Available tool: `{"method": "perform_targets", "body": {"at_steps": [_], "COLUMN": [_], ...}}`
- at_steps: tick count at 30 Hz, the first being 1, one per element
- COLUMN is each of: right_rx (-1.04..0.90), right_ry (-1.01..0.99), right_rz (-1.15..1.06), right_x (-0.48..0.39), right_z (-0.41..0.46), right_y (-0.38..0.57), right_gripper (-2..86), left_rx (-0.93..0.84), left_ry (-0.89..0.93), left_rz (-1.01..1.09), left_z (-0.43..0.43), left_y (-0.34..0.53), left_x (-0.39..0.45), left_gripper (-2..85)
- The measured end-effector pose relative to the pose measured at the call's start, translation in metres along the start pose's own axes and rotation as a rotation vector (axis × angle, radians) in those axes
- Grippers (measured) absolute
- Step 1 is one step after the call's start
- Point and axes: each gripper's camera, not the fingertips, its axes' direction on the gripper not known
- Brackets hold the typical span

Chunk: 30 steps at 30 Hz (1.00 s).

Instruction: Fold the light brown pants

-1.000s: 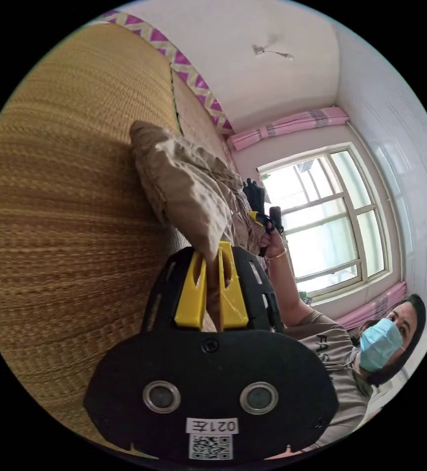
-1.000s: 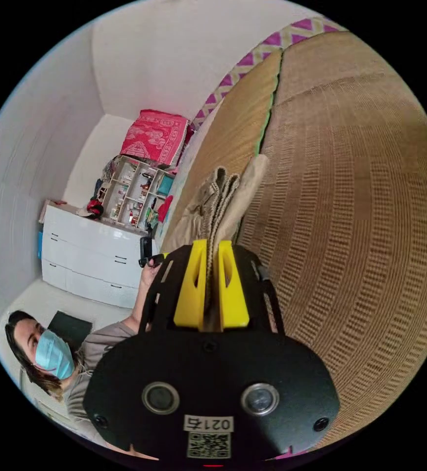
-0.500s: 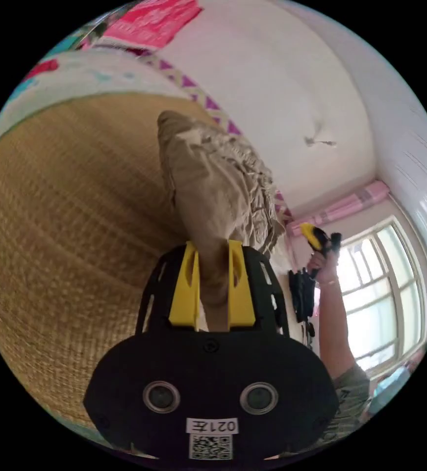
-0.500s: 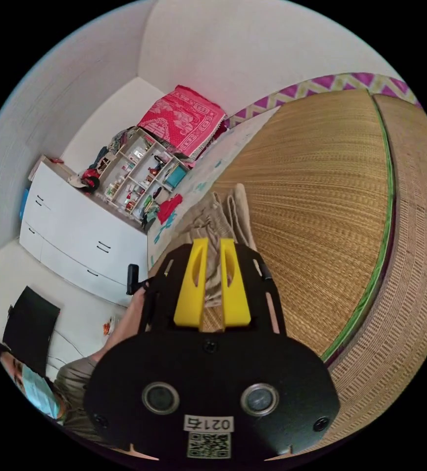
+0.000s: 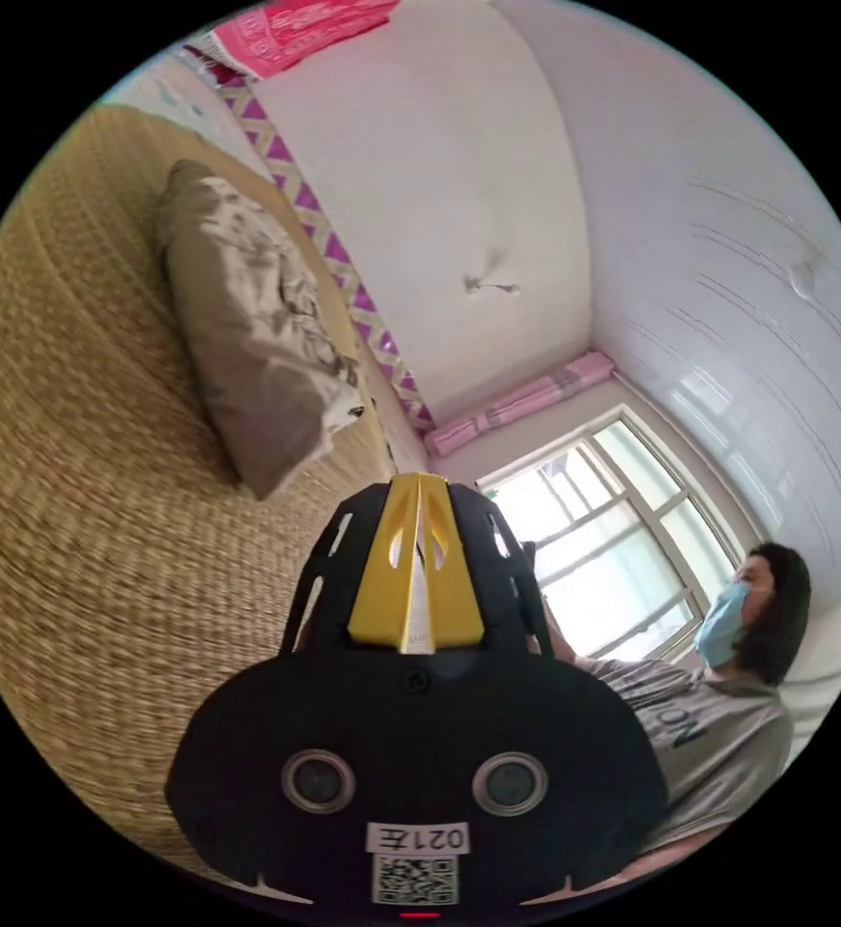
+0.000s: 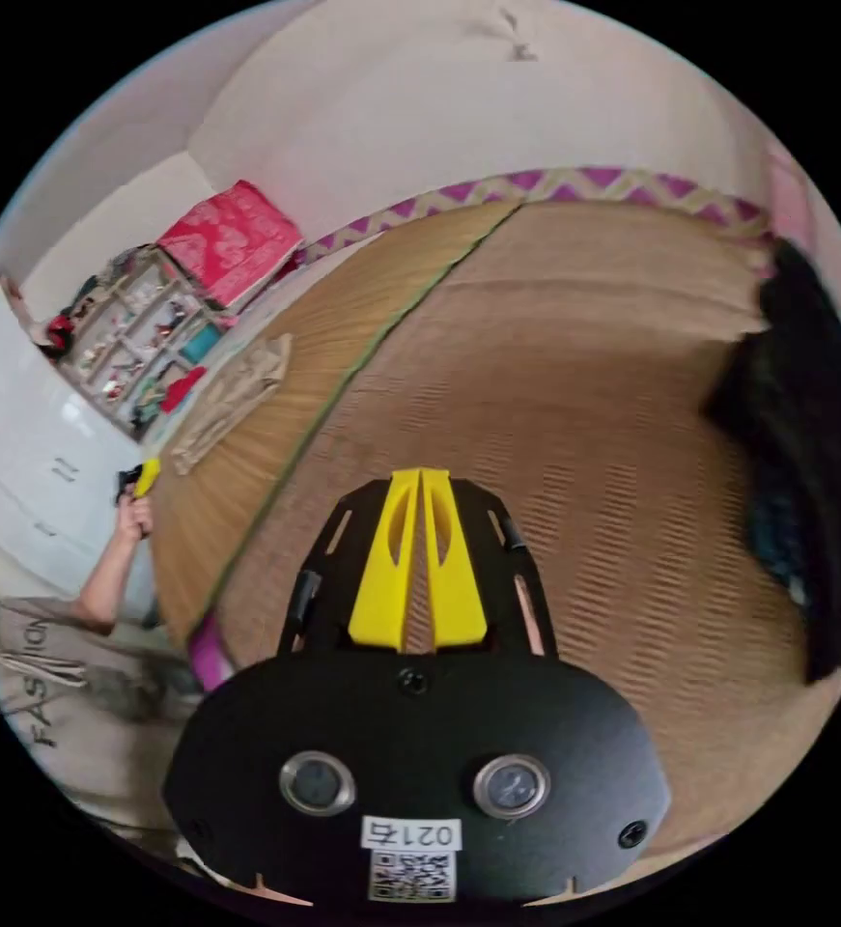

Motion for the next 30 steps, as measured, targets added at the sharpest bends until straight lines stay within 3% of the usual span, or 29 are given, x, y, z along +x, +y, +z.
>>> {"method": "perform_targets", "body": {"at_steps": [5, 10, 14, 23, 30], "right_rx": [0.268, 0.335, 0.237, 0.04, 0.031], "right_ry": [0.602, 0.866, 1.029, 1.187, 1.073], "right_rz": [-0.037, -0.143, -0.253, -0.421, -0.342], "right_x": [0.004, 0.001, -0.003, 0.004, 0.022], "right_z": [-0.128, -0.165, -0.151, -0.105, -0.123], "right_y": [0.05, 0.027, -0.032, -0.14, -0.178], "right_gripper": [9.5, 13.6, 13.7, 10.0, 14.8], "left_rx": [-0.085, -0.166, -0.148, -0.199, -0.177], "left_ry": [0.14, 0.161, 0.249, 0.289, 0.323], "left_rz": [0.088, 0.233, 0.176, 0.166, 0.142], "left_z": [0.09, 0.153, 0.153, 0.177, 0.184], "left_y": [0.096, 0.154, 0.165, 0.183, 0.191], "left_x": [0.055, 0.115, 0.107, 0.131, 0.142], "left_gripper": [-0.9, -0.9, -0.9, -0.9, -0.9]}}
